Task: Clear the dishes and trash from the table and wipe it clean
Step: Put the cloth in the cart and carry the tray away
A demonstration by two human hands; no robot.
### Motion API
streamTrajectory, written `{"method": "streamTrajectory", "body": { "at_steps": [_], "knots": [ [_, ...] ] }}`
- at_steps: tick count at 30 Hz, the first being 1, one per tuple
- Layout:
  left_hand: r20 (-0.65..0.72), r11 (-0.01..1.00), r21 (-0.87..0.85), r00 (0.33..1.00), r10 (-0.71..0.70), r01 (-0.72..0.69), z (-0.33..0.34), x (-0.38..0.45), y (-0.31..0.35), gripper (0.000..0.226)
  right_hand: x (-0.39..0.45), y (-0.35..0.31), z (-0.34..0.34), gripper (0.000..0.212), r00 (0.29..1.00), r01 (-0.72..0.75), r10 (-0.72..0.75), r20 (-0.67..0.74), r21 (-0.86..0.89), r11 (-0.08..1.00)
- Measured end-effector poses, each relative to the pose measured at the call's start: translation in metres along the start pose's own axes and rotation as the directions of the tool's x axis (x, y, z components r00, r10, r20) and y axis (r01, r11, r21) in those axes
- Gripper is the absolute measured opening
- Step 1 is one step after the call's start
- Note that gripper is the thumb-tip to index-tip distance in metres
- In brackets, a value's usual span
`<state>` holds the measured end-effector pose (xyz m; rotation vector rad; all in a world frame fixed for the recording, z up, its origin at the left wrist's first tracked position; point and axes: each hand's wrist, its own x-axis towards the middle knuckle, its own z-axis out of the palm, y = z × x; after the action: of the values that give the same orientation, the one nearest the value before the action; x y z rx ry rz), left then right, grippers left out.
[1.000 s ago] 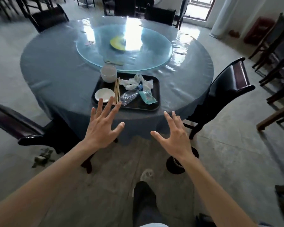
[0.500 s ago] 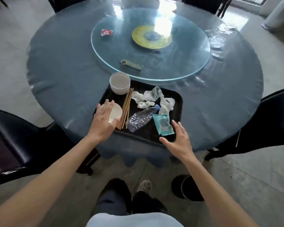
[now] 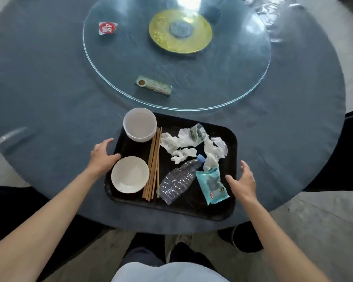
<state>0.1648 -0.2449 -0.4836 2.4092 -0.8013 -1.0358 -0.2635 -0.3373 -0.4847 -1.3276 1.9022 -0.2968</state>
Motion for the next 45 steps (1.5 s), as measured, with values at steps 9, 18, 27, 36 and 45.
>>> {"method": "streamTrajectory", "body": {
  "at_steps": [9, 18, 27, 36, 45],
  "knots": [
    [0.08, 0.979, -0.202, 0.997, -0.018, 0.034, 0.003, 0.036, 0.012, 0.069, 0.029, -0.008, 0.01, 0.065, 0.992, -0.123, 0.123, -0.031, -0.01, 0.992],
    [0.103, 0.955, -0.254, 0.986, -0.128, 0.151, 0.005, 0.042, 0.021, 0.07, 0.041, -0.011, 0.006, 0.046, 0.989, -0.141, 0.144, 0.024, -0.107, 0.984],
    [0.115, 0.948, -0.278, 0.985, -0.128, 0.156, 0.002, 0.039, 0.025, 0.071, 0.034, -0.014, 0.002, 0.049, 0.989, -0.145, 0.144, -0.018, -0.081, 0.986],
    [0.146, 0.958, -0.28, 0.989, -0.014, 0.055, -0.001, 0.026, 0.045, 0.072, 0.003, 0.004, -0.018, 0.049, 0.982, -0.163, 0.162, -0.093, -0.01, 0.987],
    [0.276, 0.975, -0.209, 0.953, 0.128, -0.071, 0.016, 0.003, 0.088, 0.073, -0.063, 0.056, -0.043, 0.054, 0.934, -0.211, 0.238, -0.268, 0.127, 0.969]
  ]
}}
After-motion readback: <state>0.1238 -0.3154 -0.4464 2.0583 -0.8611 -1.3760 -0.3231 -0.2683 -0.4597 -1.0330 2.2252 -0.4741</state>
